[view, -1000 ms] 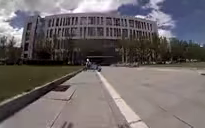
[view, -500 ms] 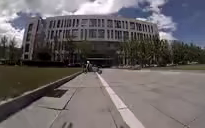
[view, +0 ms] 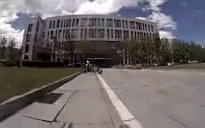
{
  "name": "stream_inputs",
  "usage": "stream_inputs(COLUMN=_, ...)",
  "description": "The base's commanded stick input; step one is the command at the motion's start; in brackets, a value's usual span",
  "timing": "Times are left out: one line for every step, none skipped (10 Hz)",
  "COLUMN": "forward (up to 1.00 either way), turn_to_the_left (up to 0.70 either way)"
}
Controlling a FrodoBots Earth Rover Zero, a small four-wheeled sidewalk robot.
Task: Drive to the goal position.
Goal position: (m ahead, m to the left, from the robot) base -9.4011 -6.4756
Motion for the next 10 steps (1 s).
stream_inputs(forward=0.70, turn_to_the_left=0.00)
stream_inputs(forward=0.70, turn_to_the_left=0.00)
stream_inputs(forward=0.70, turn_to_the_left=0.00)
stream_inputs(forward=0.70, turn_to_the_left=0.00)
stream_inputs(forward=0.70, turn_to_the_left=0.00)
stream_inputs(forward=0.70, turn_to_the_left=0.00)
stream_inputs(forward=0.70, turn_to_the_left=0.00)
stream_inputs(forward=0.70, turn_to_the_left=-0.12)
stream_inputs(forward=0.70, turn_to_the_left=-0.29)
stream_inputs(forward=0.70, turn_to_the_left=-0.31)
